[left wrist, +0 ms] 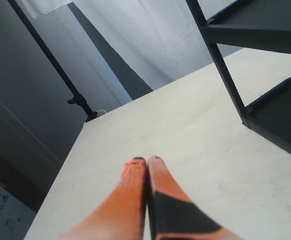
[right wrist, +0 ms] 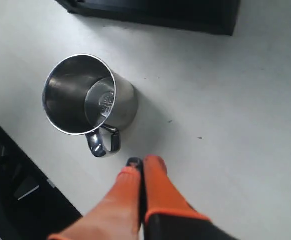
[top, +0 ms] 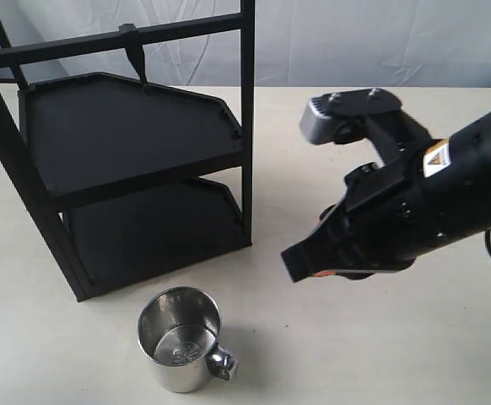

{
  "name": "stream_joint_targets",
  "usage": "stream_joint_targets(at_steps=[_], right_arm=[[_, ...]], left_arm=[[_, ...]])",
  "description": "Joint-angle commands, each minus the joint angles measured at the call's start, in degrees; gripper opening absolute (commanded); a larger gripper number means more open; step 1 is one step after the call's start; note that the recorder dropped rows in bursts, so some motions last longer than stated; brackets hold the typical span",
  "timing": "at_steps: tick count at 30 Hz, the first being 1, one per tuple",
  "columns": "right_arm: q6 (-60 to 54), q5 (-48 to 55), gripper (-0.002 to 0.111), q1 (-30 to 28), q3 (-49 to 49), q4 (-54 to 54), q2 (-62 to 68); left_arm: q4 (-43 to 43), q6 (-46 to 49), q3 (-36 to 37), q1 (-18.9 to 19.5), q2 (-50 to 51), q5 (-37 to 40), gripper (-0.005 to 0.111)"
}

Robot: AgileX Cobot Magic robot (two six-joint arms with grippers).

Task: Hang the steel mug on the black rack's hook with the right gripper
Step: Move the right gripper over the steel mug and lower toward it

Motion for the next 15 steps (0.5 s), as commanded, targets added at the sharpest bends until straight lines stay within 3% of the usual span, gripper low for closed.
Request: stream_joint_targets(at_steps=[1,5,9,12,14,15], right_arm=[[-0.5,-2.2,0.000,3.1,0.0,-0.2,3.4],[-0.5,-3.2,0.018,3.6,0.0,0.0,5.4],[-0.5,-4.4,0.048,3.6,0.0,2.0,7.3],[-4.3,-4.7,0.045,3.6,0.0,5.8,7.5],[-12.2,-3.4,0.045,3.6,0.0,10.0,7.5],[-22.1,-1.5,0.045,3.6,0.0,15.5,7.5]], left_arm=[[0.0,-0.1,0.0,-0.1,-0.3,-0.4,0.001],[0.0,-0.1,0.0,-0.1,-0.3,-0.4,0.001],[0.0,-0.1,0.0,-0.1,-0.3,-0.4,0.001],[0.0,-0.1,0.0,-0.1,-0.3,-0.4,0.001],[0.0,-0.1,0.0,-0.1,-0.3,-0.4,0.001],[0.0,-0.1,0.0,-0.1,-0.3,-0.4,0.001]])
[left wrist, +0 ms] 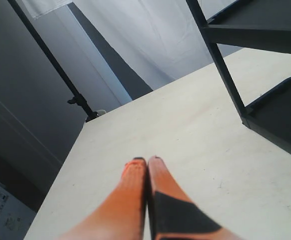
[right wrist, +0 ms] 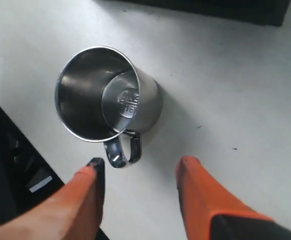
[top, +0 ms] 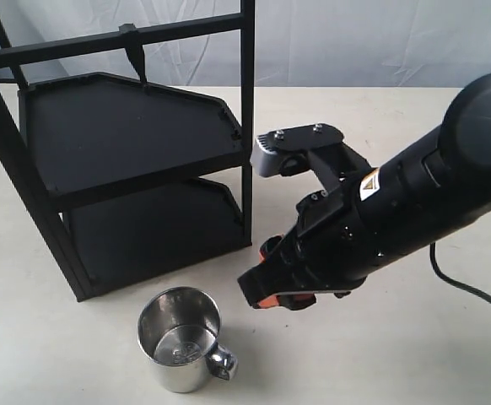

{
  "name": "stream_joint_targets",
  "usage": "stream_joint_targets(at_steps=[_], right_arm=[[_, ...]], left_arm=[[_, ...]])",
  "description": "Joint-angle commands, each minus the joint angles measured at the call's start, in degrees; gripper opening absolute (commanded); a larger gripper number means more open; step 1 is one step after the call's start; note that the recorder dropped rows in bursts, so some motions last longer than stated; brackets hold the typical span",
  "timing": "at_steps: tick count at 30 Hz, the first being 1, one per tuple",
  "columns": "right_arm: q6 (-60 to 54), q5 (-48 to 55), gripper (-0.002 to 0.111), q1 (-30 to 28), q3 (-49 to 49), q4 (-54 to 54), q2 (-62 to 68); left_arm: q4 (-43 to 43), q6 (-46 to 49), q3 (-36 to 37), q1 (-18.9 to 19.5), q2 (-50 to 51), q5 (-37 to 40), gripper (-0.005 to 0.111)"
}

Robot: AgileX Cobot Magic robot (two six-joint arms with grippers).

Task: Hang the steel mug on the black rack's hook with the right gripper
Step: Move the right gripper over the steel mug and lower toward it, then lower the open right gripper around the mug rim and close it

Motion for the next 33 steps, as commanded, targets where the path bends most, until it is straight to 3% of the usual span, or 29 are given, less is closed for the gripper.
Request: stream_joint_targets(at_steps=[1,3,7,22,33], right_arm=[[-24.1,3.5,0.045,0.2,0.0,14.6,0.1],[-33.8,3.9,0.045,0.8,0.0,21.1,0.1],[-34.7,2.2,0.045,4.2,-3.5,21.5,0.9],[2.7,12.1,0.045,15.8,-23.4,-7.9,16.8],[13.0,19.1,0.045,19.5,-32.9,-13.8,24.9]], left_arm=[[0.0,-0.1,0.0,-0.1,-0.3,-0.4,0.001],[0.0,-0.1,0.0,-0.1,-0.3,-0.4,0.001],[0.0,-0.1,0.0,-0.1,-0.3,-0.4,0.001],[0.0,-0.1,0.0,-0.1,-0.3,-0.4,0.001],[0.0,-0.1,0.0,-0.1,-0.3,-0.4,0.001]])
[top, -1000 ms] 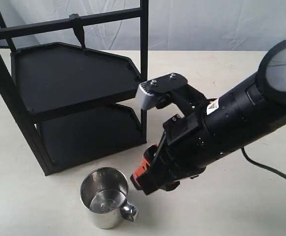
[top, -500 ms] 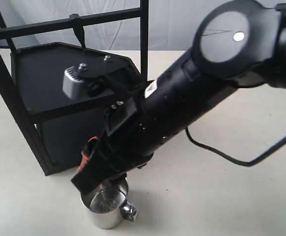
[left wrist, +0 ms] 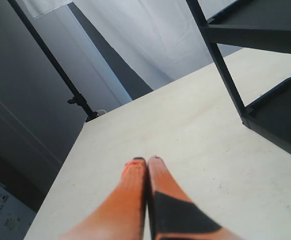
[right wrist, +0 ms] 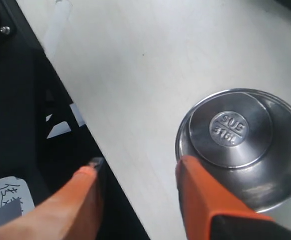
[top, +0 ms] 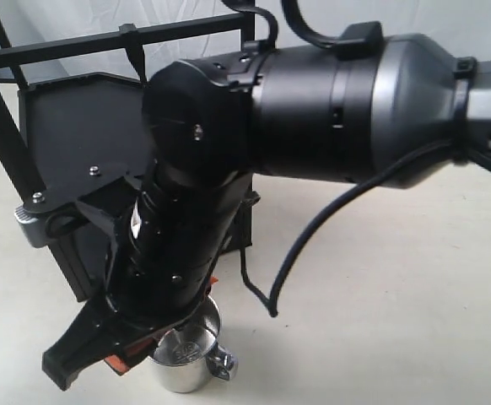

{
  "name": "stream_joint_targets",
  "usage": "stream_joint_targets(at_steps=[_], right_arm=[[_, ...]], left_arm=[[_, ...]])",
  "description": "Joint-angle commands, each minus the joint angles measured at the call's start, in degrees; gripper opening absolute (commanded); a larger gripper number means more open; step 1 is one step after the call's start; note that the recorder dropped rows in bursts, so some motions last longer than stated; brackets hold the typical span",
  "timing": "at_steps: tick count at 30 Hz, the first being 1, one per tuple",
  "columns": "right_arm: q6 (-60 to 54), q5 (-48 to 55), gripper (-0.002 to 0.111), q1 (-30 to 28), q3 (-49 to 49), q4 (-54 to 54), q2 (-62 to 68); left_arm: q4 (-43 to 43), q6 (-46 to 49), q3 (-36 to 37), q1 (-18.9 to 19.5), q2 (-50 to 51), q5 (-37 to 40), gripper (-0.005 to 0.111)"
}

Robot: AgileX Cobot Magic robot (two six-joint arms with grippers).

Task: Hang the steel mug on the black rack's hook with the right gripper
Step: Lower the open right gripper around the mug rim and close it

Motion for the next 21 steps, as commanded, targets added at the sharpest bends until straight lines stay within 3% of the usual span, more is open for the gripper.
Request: stream_joint_targets(at_steps=[1,11,13,17,21], right_arm=[[3.1,4.2,0.045,0.4,-3.0,-2.6,2.1],[4.1,12.9,0.044,0.4,-3.4,-6.1,2.2],[2.8,13.6,0.035,0.4,-3.4,-6.1,2.2],[1.9,13.6,0.004,0.4,-3.3,-6.0,2.2],[0.3,13.6,0.000,0.4,-3.0,-5.5,2.3]], left_arm=[[0.0,-0.1,0.0,-0.1,-0.3,-0.4,0.001],[0.0,-0.1,0.0,-0.1,-0.3,-0.4,0.001],[0.0,-0.1,0.0,-0.1,-0.3,-0.4,0.001],[0.0,-0.1,0.0,-0.1,-0.3,-0.4,0.001],[0.0,-0.1,0.0,-0.1,-0.3,-0.4,0.001]])
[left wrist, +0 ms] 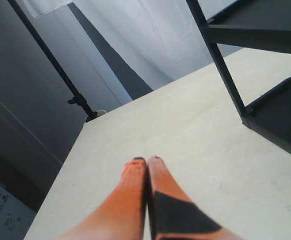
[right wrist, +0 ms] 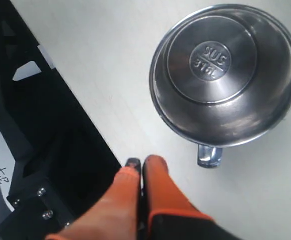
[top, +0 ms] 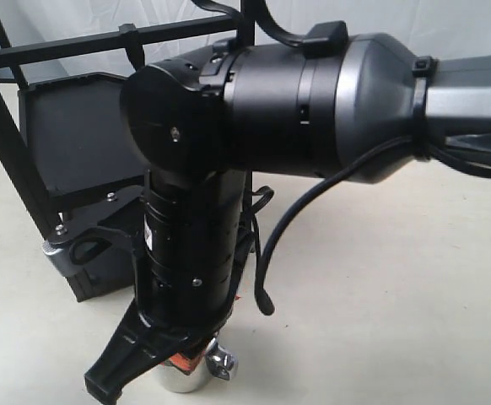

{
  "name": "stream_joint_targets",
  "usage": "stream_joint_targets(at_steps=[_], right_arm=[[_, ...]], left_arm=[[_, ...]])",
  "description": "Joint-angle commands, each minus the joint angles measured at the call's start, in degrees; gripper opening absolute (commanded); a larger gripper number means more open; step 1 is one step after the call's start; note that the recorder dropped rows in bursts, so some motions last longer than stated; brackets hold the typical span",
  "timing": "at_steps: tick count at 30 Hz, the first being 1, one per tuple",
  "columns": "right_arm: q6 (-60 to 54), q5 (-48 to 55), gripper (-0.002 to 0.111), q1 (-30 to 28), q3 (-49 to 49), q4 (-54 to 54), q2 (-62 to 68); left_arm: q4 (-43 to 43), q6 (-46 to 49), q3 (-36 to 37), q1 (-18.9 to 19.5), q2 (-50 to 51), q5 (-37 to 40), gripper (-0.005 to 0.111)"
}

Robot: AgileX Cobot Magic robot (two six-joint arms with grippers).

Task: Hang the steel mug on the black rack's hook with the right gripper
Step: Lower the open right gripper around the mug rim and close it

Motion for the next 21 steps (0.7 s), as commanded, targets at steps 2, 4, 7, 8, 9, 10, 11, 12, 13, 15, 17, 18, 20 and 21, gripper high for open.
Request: stream_joint_targets(at_steps=[2,4,7,8,9,10,11,12,13,15,17,18,20,21], right_arm=[[-2.1,0.5,-0.001,0.0,0.9,0.2,0.1],[-2.6,0.5,-0.001,0.0,1.7,0.2,0.6],[-2.9,0.5,-0.001,0.0,2.9,0.2,1.4],[-3.0,0.5,-0.001,0.0,3.2,0.2,2.0],[-3.0,0.5,-0.001,0.0,3.2,0.0,2.3],[-3.0,0.5,-0.001,0.0,3.2,0.0,2.8],[-3.2,0.5,-0.001,0.0,3.2,0.0,3.3],[-3.2,0.5,-0.001,0.0,3.2,0.0,3.7],[-3.2,0.5,-0.001,0.0,3.2,-0.1,4.2],[-3.2,0.5,-0.001,0.0,3.2,-0.2,5.0],[-3.2,0.5,-0.001,0.0,3.2,-0.8,5.4],[-3.2,0.5,-0.001,0.0,3.2,-1.5,5.5],[-2.7,0.5,-0.001,0.0,3.2,-3.1,5.6],[-0.7,0.5,-0.001,0.0,3.2,-5.2,5.6]], left_arm=[[0.0,-0.1,0.0,-0.1,-0.3,-0.4,0.001],[0.0,-0.1,0.0,-0.1,-0.3,-0.4,0.001],[0.0,-0.1,0.0,-0.1,-0.3,-0.4,0.001],[0.0,-0.1,0.0,-0.1,-0.3,-0.4,0.001],[0.0,-0.1,0.0,-0.1,-0.3,-0.4,0.001],[0.0,-0.1,0.0,-0.1,-0.3,-0.4,0.001],[0.0,-0.1,0.0,-0.1,-0.3,-0.4,0.001],[0.0,-0.1,0.0,-0.1,-0.3,-0.4,0.001],[0.0,-0.1,0.0,-0.1,-0.3,-0.4,0.001],[0.0,-0.1,0.0,-0.1,-0.3,-0.4,0.001],[0.0,-0.1,0.0,-0.1,-0.3,-0.4,0.001],[0.0,-0.1,0.0,-0.1,-0.3,-0.4,0.001],[0.0,-0.1,0.0,-0.1,-0.3,-0.4,0.001],[0.0,-0.1,0.0,-0.1,-0.3,-0.4,0.001]])
